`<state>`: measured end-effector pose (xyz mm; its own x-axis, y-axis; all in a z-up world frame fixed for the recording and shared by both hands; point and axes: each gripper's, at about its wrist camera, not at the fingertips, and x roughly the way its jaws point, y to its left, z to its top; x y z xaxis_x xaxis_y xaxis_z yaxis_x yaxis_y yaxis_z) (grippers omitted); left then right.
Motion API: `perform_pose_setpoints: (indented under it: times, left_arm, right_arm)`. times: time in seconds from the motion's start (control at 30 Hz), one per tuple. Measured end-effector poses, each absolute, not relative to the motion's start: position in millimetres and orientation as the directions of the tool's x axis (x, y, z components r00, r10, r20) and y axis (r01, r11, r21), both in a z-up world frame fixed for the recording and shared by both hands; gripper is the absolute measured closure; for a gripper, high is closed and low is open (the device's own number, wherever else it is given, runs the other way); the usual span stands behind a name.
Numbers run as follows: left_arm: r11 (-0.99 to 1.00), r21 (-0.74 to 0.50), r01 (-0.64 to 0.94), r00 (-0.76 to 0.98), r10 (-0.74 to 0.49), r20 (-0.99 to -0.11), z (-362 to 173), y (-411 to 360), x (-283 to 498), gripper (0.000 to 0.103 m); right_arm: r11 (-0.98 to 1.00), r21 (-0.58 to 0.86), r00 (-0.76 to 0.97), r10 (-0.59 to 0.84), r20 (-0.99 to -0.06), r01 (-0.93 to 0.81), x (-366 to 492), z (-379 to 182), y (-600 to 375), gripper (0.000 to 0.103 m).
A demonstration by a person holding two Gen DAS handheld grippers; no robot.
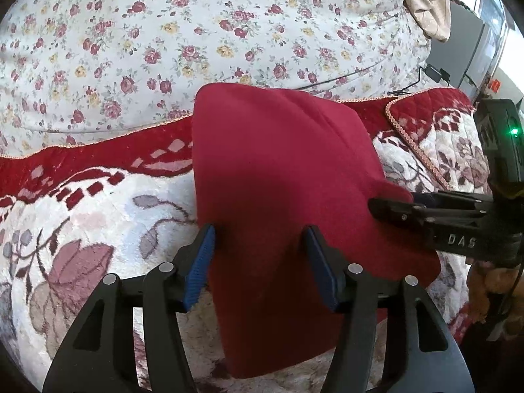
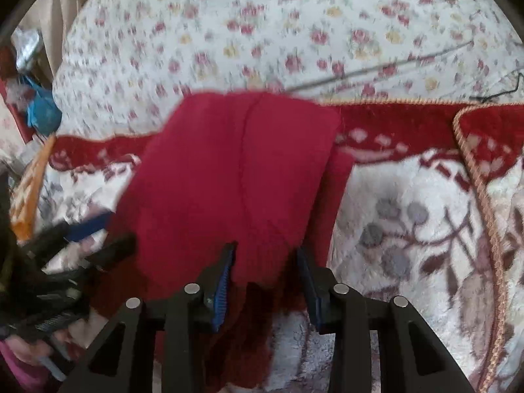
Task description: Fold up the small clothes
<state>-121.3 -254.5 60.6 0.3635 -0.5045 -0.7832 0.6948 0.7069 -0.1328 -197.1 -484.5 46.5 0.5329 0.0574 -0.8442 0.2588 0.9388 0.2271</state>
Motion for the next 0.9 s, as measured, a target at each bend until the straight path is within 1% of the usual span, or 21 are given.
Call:
perform_pose_setpoints:
  times: [0.07,0.13,0.2,0.23,0.27,0.3,0.33,0.43,0.53,0.63,0.7,0.73,0.77,0.83,0.87,0.9]
  left_arm:
    - [0.701,-0.167,0.694,0.337,-0.521,-0.784,62,-252,-117,0.044]
    - [0.688,-0.238,0.685,0.289,-0.557,-0.778,65,-248,-107,0.04]
    - [0.684,-0.297,0.666,0.262,-0.587,-0.766,67,-245,-98,0.035]
    - [0.681,-0.34,0.649,0.246,-0.61,-0.753,68,-242,-89,0.033]
    - [0.679,-0.361,0.64,0.239,-0.622,-0.746,69,-241,-85,0.032]
    - [0.673,-0.394,0.626,0.229,-0.641,-0.733,69,-240,-78,0.031]
    - [0.667,-0.415,0.619,0.217,-0.653,-0.725,67,-241,-73,0.03]
    - [0.644,-0.476,0.599,0.152,-0.675,-0.722,55,-247,-59,0.023]
    - [0.639,-0.525,0.563,0.106,-0.686,-0.72,37,-253,-46,0.018]
    - [0.607,-0.611,0.509,0.017,-0.716,-0.698,18,-258,-35,0.018]
    - [0.601,-0.618,0.507,0.016,-0.724,-0.69,19,-260,-33,0.019]
    - [0.601,-0.615,0.511,0.017,-0.722,-0.692,22,-260,-34,0.023]
    - [0.603,-0.612,0.512,0.021,-0.72,-0.693,24,-259,-35,0.028]
    - [0.589,-0.636,0.498,0.012,-0.738,-0.674,31,-251,-36,0.046]
    - [0.582,-0.65,0.488,0.003,-0.747,-0.665,35,-247,-36,0.048]
    - [0.58,-0.658,0.48,0.0,-0.75,-0.661,39,-242,-37,0.049]
  right_arm:
    - [0.922,0.273,0.542,0.086,-0.836,0.274,-197,46,-490,0.065]
    - [0.917,0.294,0.546,0.106,-0.831,0.269,-198,50,-493,0.065]
    - [0.9,0.34,0.574,0.131,-0.808,0.274,-200,56,-501,0.06]
    - [0.891,0.356,0.585,0.134,-0.8,0.283,-201,57,-505,0.049]
    - [0.88,0.369,0.595,0.13,-0.793,0.3,-201,56,-511,0.031]
    - [0.872,0.375,0.596,0.127,-0.793,0.313,-199,53,-514,0.023]
    - [0.858,0.402,0.603,0.144,-0.785,0.319,-196,48,-521,0.018]
    - [0.797,0.515,0.635,0.227,-0.739,0.314,-188,33,-540,0.018]
    - [0.737,0.612,0.654,0.316,-0.687,0.287,-176,17,-548,0.017]
    - [0.754,0.616,0.658,0.346,-0.669,0.23,-165,14,-539,0.015]
    - [0.751,0.63,0.655,0.377,-0.655,0.197,-157,12,-533,0.015]
    - [0.751,0.631,0.654,0.381,-0.654,0.194,-155,11,-532,0.016]
    - [0.757,0.625,0.654,0.378,-0.655,0.189,-153,11,-529,0.026]
    - [0.77,0.61,0.672,0.352,-0.651,0.188,-153,16,-523,0.034]
    - [0.771,0.608,0.68,0.345,-0.648,0.189,-155,20,-520,0.041]
    - [0.771,0.609,0.689,0.339,-0.641,0.188,-158,27,-518,0.045]
